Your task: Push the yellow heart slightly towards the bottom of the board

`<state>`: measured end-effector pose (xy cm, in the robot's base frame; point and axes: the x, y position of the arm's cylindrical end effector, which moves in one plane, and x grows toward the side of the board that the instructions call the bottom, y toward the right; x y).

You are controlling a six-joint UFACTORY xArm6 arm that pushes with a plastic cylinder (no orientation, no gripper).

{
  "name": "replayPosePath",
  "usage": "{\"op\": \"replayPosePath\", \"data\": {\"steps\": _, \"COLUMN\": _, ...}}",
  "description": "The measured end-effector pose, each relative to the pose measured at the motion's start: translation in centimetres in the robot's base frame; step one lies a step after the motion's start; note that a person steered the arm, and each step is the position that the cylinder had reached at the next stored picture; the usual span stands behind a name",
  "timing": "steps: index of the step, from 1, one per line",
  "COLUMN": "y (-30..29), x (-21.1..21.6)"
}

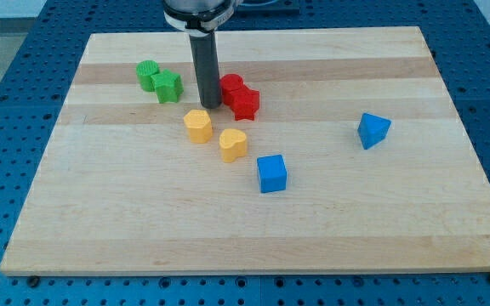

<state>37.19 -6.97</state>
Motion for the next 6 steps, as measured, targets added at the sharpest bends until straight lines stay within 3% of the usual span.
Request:
{"op": "replayPosePath", "data": {"steps": 2, "y": 0.5, "x": 3.7}}
{"op": "replayPosePath", "data": {"steps": 6, "y": 5.5, "x": 5.7}}
